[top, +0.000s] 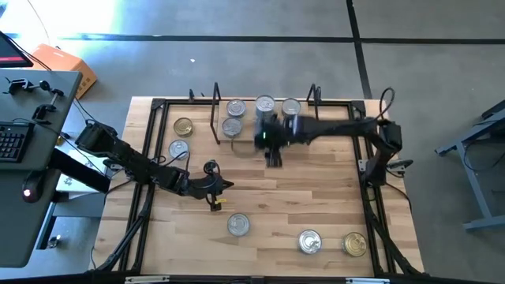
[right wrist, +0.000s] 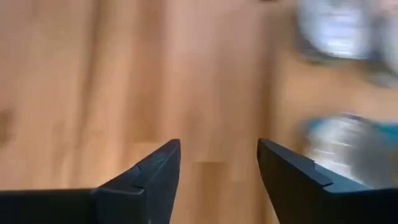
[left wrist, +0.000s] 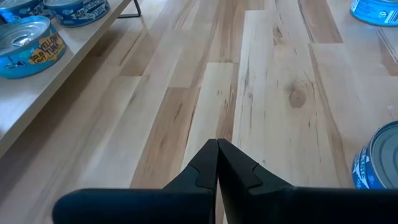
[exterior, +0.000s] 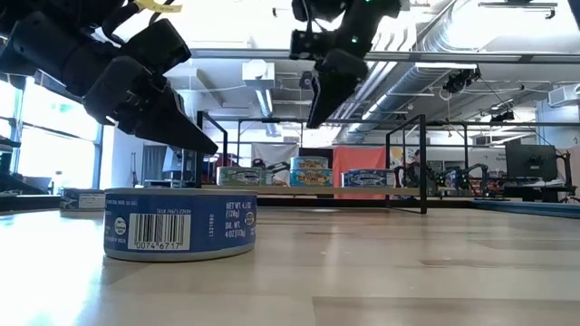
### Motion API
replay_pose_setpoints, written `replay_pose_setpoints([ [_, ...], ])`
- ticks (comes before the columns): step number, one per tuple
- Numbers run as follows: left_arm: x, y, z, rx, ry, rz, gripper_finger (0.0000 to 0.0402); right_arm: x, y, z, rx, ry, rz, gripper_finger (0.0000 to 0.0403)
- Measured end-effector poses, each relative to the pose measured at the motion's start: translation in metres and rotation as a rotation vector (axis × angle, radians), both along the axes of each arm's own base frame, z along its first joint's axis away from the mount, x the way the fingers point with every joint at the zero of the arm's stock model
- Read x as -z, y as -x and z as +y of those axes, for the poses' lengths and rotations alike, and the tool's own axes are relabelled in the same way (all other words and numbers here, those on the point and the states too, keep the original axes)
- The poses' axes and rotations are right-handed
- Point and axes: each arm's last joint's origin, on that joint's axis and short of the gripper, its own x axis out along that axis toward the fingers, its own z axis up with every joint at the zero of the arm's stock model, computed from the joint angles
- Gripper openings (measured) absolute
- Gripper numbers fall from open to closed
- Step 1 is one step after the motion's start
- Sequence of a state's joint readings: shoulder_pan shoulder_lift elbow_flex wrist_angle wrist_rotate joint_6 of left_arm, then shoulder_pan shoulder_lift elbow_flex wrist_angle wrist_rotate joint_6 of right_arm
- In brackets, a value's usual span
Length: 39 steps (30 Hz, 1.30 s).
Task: Stack canned seafood by type on shelf
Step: Stack the green tuna can on top of the green tuna can on the shelf
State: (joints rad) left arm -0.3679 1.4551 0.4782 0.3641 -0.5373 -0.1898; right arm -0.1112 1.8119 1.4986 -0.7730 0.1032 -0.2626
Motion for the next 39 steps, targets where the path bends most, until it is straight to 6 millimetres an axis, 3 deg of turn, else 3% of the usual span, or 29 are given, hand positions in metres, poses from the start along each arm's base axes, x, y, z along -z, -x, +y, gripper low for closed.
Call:
replay_pose_setpoints([
  [3,0.0,0.0,0.0,0.0,0.001,-0.001,0.0,0.024,0.01,0.037,-0.076,-0.008,0.025,0.0196],
  [6,0.0,0.0,0.0,0.001,0.001,-0.001,0.0,0.04,0.032,0.066,-0.041,-0.021,0.005,0.0183],
  [10,0.0,0.0,0.0,0.008,-0.013,0.001,0.0,0.046,0.075,0.096,0.084,-0.077,-0.059,0.0168],
  [14,-0.002,-0.002,0.002,0.016,-0.038,-0.009,0.0,0.047,0.114,0.121,0.202,-0.238,-0.137,0.0162],
  [18,-0.008,-0.007,0.006,0.025,-0.07,-0.064,0.0,0.054,0.141,0.137,0.284,-0.388,-0.127,0.0161],
  [23,-0.016,-0.013,0.011,0.029,-0.086,-0.148,0.0,0.066,0.154,0.151,0.282,-0.511,-0.103,0.0161],
  [28,-0.021,-0.017,0.015,0.06,-0.066,-0.197,0.0,0.072,0.164,0.161,0.364,-0.699,0.108,0.016],
  [34,-0.024,-0.018,0.017,0.07,-0.07,-0.221,0.0,0.066,0.192,0.184,0.538,-0.657,0.308,0.0136],
  [39,-0.024,-0.018,0.017,0.069,-0.066,-0.221,0.0,0.064,0.219,0.208,0.729,-0.654,0.412,0.0082],
])
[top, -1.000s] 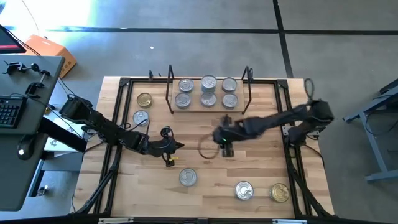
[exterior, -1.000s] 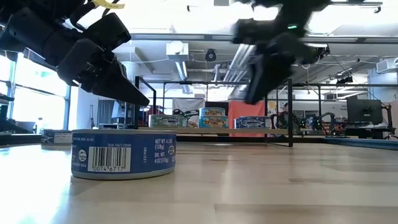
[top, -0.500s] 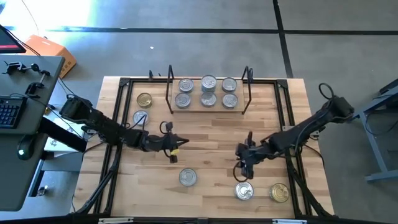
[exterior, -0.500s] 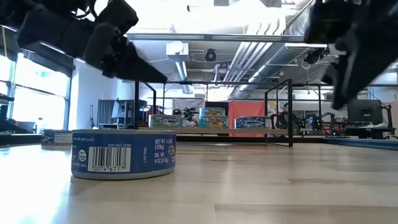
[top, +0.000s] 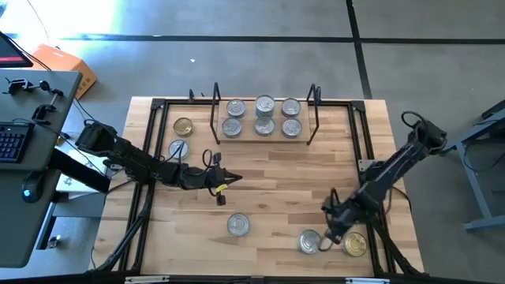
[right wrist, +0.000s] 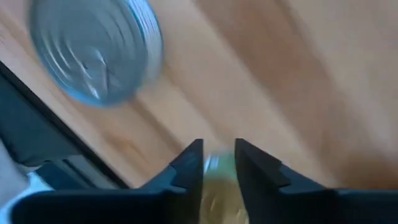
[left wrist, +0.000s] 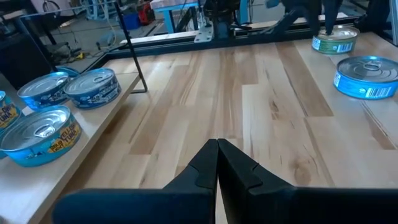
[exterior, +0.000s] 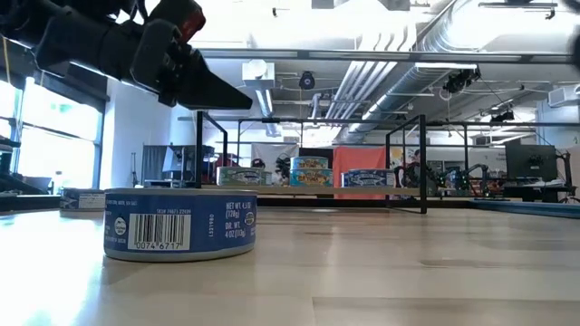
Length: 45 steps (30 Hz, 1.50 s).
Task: Stack canned seafood by type on shelf
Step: Stack the green tuna can on top of the green tuna can on the shelf
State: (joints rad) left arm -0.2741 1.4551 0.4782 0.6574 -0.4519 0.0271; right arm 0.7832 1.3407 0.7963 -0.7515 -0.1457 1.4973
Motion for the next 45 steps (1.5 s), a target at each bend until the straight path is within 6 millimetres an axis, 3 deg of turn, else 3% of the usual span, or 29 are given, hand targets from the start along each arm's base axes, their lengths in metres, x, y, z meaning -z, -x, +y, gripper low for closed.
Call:
replay_pose_setpoints([
  [6,0.0,0.0,0.0,-0.004,0.014,-0.002,0.0,0.0,0.026,0.021,0.177,-0.058,0.176,0.0006],
  [12,0.0,0.0,0.0,-0.004,0.013,-0.002,0.0,0.0,0.041,0.03,0.24,-0.053,0.234,0.0008],
  [19,0.0,0.0,0.0,0.008,-0.026,0.006,0.0,0.023,0.043,0.027,0.189,-0.095,0.183,0.0003],
  [25,0.0,0.0,0.0,0.009,-0.027,0.006,0.0,0.037,0.025,0.002,0.16,-0.012,0.051,0.0001],
  [34,0.0,0.0,0.0,0.009,-0.026,0.006,0.0,0.036,-0.033,-0.047,0.138,0.356,-0.44,0.0],
  [38,0.0,0.0,0.0,0.004,-0.01,0.003,0.0,0.02,-0.057,-0.057,0.085,0.605,-0.722,0.0],
  [42,0.0,0.0,-0.001,0.003,-0.001,0.001,0.0,0.01,-0.063,-0.061,-0.002,0.681,-0.715,0.0],
  [45,0.0,0.0,-0.002,0.037,0.029,0.002,0.0,0.017,-0.054,-0.069,0.04,0.688,-0.59,0.0],
])
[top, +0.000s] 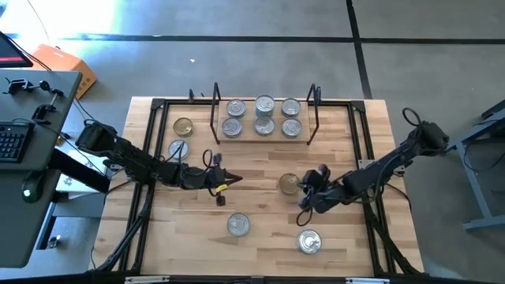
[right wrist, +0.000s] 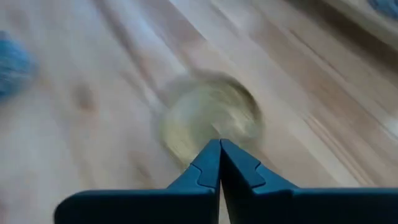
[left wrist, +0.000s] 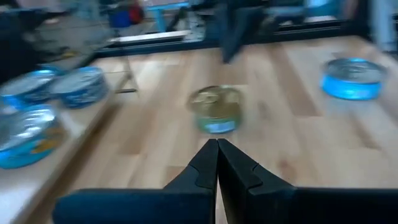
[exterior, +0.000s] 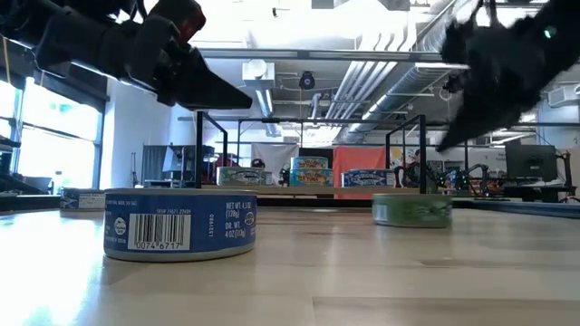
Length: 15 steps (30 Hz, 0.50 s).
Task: Stack canned seafood by type on shelf
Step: Stack the green tuna can on top of the green tuna can on the shelf
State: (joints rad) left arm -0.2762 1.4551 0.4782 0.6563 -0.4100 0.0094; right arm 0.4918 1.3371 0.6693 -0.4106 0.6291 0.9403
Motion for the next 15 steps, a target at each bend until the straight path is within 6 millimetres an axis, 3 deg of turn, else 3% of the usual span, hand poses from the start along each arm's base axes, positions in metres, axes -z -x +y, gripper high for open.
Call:
replay_pose_setpoints([
  [4,0.005,-0.004,-0.005,0.138,0.024,0.033,0.0,0.01,0.012,-0.013,0.165,-0.048,0.133,0.0],
  [7,0.012,-0.012,-0.008,0.168,0.009,0.062,0.0,0.017,0.007,-0.016,0.164,-0.057,0.176,0.0],
  [11,0.017,-0.023,-0.01,0.162,0.0,0.082,0.0,0.035,-0.018,-0.017,0.103,-0.104,0.158,0.0],
  [15,0.011,-0.031,-0.013,0.171,-0.016,0.061,0.0,0.047,-0.058,-0.02,-0.017,-0.106,-0.045,0.0],
])
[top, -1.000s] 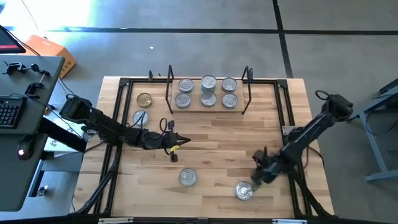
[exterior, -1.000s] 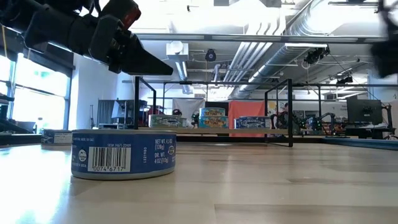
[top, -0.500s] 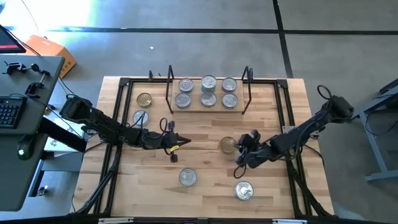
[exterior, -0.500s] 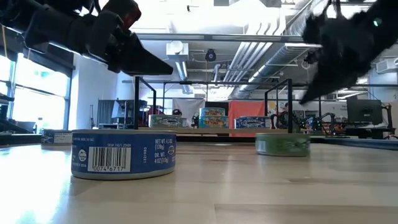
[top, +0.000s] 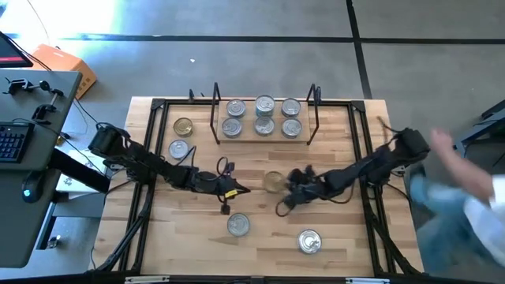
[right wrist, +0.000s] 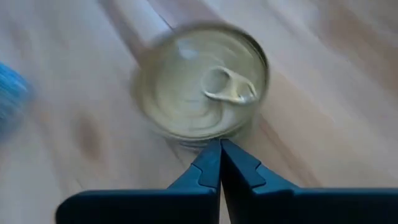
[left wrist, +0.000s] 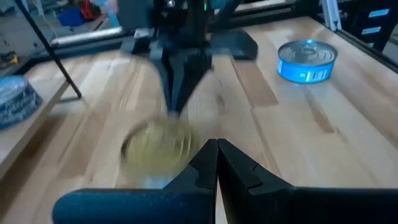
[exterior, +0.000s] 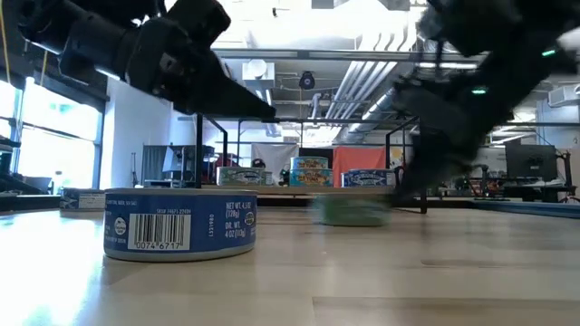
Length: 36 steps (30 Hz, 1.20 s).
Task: Stack canned seafood by type on shelf
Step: Stack the green tuna can on top of the green tuna can on the shelf
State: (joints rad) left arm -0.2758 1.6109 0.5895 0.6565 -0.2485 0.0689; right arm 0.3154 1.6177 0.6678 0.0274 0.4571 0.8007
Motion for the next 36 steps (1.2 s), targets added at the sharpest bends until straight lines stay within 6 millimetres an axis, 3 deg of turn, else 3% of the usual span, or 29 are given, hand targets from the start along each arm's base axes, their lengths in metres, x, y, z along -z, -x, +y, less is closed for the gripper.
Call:
replay_pose_setpoints([
  [3,-0.007,-0.002,-0.001,0.005,0.003,-0.023,0.0,-0.003,-0.025,-0.002,-0.078,0.057,-0.202,0.0],
  [7,-0.009,0.0,-0.003,0.031,-0.05,-0.002,0.0001,-0.009,-0.039,-0.006,-0.109,0.118,-0.349,0.0],
  [12,0.003,0.004,-0.004,0.077,-0.159,0.102,0.0037,-0.003,-0.04,-0.011,-0.105,0.144,-0.319,0.0],
  [18,0.024,0.004,0.012,0.049,-0.236,0.25,0.0116,0.009,-0.04,-0.012,-0.09,0.157,-0.277,0.0],
  [22,0.038,0.0,0.02,0.034,-0.318,0.303,0.0135,0.015,-0.041,-0.012,-0.093,0.163,-0.256,0.0],
  [25,0.047,-0.002,0.023,0.033,-0.336,0.333,0.0122,0.018,-0.041,-0.01,-0.195,0.179,-0.229,0.0],
  [29,0.048,-0.003,0.024,0.03,-0.318,0.331,0.0068,0.014,-0.043,-0.007,-0.322,0.227,-0.246,0.0],
  [32,0.046,-0.004,0.024,0.035,-0.306,0.321,0.0019,0.005,-0.047,-0.007,-0.377,0.301,-0.273,0.0005],
  [36,0.04,-0.002,0.024,0.019,-0.27,0.305,0.0006,-0.015,-0.053,-0.008,-0.447,0.413,-0.31,0.0046],
])
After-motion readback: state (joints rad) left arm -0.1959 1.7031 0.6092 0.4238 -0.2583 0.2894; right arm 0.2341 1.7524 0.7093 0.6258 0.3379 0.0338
